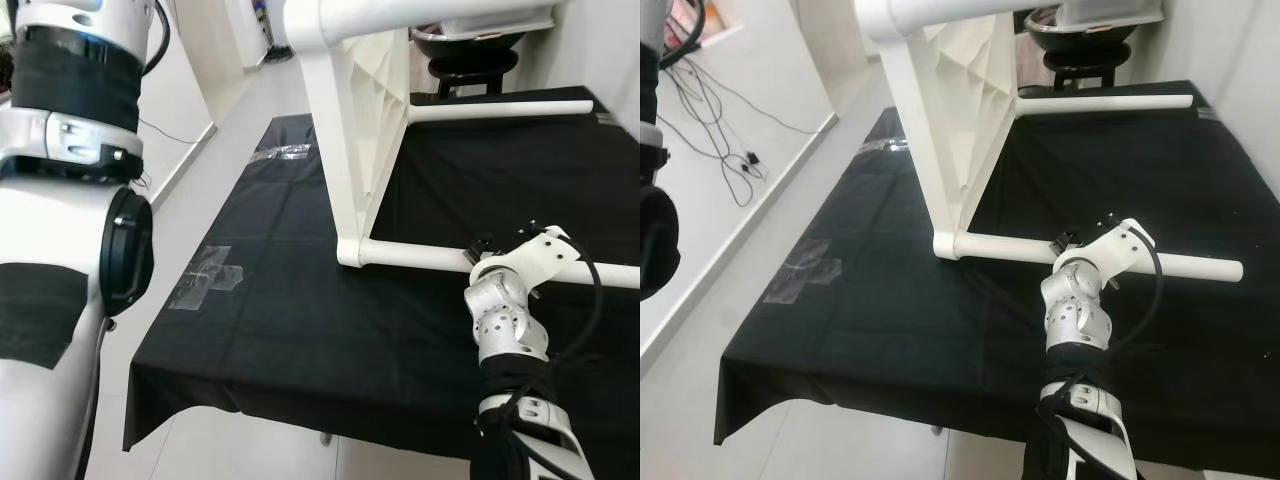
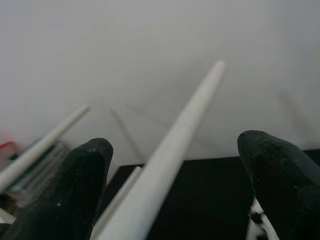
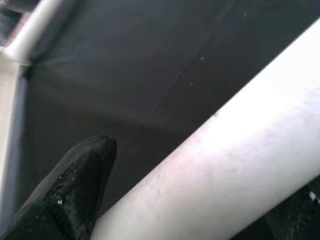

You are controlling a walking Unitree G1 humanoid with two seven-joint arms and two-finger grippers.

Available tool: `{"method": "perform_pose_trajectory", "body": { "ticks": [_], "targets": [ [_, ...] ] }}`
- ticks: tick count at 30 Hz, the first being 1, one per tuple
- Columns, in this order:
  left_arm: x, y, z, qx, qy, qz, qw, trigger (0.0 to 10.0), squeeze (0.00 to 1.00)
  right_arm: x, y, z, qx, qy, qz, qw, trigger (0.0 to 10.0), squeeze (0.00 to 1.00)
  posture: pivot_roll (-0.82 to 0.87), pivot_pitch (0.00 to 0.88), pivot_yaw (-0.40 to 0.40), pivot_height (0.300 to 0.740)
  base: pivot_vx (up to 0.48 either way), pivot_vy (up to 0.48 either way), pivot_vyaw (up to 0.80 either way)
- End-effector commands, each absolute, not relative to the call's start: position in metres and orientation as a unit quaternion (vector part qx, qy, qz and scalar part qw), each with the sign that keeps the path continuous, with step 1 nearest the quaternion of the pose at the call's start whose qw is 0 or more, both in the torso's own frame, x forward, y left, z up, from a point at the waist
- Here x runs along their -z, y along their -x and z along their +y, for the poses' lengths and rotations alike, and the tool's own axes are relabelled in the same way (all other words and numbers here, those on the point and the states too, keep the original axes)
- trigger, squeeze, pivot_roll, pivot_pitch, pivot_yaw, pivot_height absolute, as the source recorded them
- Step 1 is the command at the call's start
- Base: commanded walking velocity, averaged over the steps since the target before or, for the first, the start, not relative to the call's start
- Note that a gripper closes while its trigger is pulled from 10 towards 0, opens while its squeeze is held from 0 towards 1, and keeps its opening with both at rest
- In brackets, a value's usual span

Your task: Building children table

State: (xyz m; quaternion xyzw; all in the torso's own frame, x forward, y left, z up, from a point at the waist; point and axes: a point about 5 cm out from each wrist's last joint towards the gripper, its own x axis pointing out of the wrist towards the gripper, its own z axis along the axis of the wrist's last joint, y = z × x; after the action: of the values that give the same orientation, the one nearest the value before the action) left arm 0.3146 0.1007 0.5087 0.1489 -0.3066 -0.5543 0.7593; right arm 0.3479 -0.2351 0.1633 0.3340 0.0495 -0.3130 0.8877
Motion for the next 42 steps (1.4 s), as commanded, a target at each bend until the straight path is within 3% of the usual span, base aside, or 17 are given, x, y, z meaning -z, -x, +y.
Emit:
{"method": "perform_pose_trajectory", "body": {
  "ticks": [1,5,9,14,20,26,27,28,29,36,37,38,41,42],
  "targets": [
    [-0.509,-0.312,0.112,0.556,-0.150,-0.308,0.757,10.0,0.00,-0.121,-0.330,-0.234,0.331,-0.363,0.130,0.861,10.0,1.00,-0.06,0.126,0.154,0.740,0.000,0.000,0.00],
    [-0.504,-0.312,0.113,0.564,-0.152,-0.305,0.752,10.0,0.00,-0.135,-0.317,-0.232,0.292,-0.401,0.082,0.864,10.0,1.00,-0.07,0.129,0.149,0.740,0.000,0.000,0.00],
    [-0.501,-0.312,0.113,0.571,-0.155,-0.302,0.748,10.0,0.00,-0.146,-0.285,-0.221,0.219,-0.468,0.021,0.856,10.0,1.00,-0.09,0.139,0.149,0.740,0.000,0.000,0.00],
    [-0.495,-0.310,0.111,0.582,-0.155,-0.298,0.741,10.0,0.00,-0.152,-0.238,-0.203,0.115,-0.555,-0.005,0.824,10.0,1.00,-0.10,0.150,0.147,0.740,0.000,0.000,0.00],
    [-0.493,-0.308,0.111,0.584,-0.153,-0.302,0.738,10.0,0.00,-0.156,-0.201,-0.189,0.015,-0.551,0.018,0.834,10.0,1.00,-0.12,0.156,0.145,0.740,0.000,0.000,0.00],
    [-0.491,-0.300,0.120,0.600,-0.132,-0.306,0.728,10.0,0.00,-0.171,-0.200,-0.181,-0.065,-0.507,0.004,0.860,10.0,1.00,-0.13,0.151,0.147,0.740,0.000,0.000,0.00],
    [-0.486,-0.295,0.125,0.610,-0.125,-0.304,0.721,10.0,0.00,-0.176,-0.214,-0.178,-0.075,-0.445,0.002,0.892,10.0,0.94,-0.13,0.146,0.144,0.740,0.000,0.000,0.00],
    [-0.476,-0.290,0.130,0.619,-0.115,-0.297,0.718,10.0,0.00,-0.181,-0.228,-0.176,-0.079,-0.380,-0.007,0.921,10.0,0.04,-0.12,0.138,0.142,0.740,0.000,0.000,0.00],
    [-0.469,-0.287,0.133,0.625,-0.109,-0.291,0.716,10.0,0.00,-0.185,-0.237,-0.175,-0.080,-0.336,-0.014,0.938,10.0,0.04,-0.12,0.135,0.140,0.740,0.000,0.000,0.00],
    [-0.441,-0.280,0.145,0.598,-0.065,-0.290,0.744,10.0,0.00,-0.202,-0.263,-0.178,-0.053,-0.266,-0.047,0.961,10.0,0.00,-0.11,0.115,0.123,0.740,0.000,0.000,0.00],
    [-0.431,-0.279,0.150,0.577,-0.040,-0.293,0.761,10.0,0.00,-0.206,-0.269,-0.178,-0.052,-0.253,-0.058,0.964,10.0,0.00,-0.10,0.105,0.119,0.740,0.000,0.000,0.00],
    [-0.407,-0.283,0.160,0.517,-0.001,-0.290,0.805,10.0,0.00,-0.209,-0.280,-0.178,-0.036,-0.215,-0.063,0.974,10.0,0.00,-0.10,0.096,0.108,0.740,0.000,0.000,0.00],
    [-0.401,-0.284,0.162,0.502,0.008,-0.287,0.816,10.0,0.00,-0.209,-0.282,-0.178,-0.032,-0.206,-0.064,0.976,10.0,0.00,-0.10,0.096,0.108,0.740,0.000,0.000,0.00],
    [-0.381,-0.287,0.164,0.477,0.030,-0.271,0.836,10.0,0.00,-0.209,-0.287,-0.179,-0.025,-0.190,-0.065,0.979,10.0,0.00,-0.09,0.085,0.095,0.740,0.000,0.000,0.00]
  ]
}}
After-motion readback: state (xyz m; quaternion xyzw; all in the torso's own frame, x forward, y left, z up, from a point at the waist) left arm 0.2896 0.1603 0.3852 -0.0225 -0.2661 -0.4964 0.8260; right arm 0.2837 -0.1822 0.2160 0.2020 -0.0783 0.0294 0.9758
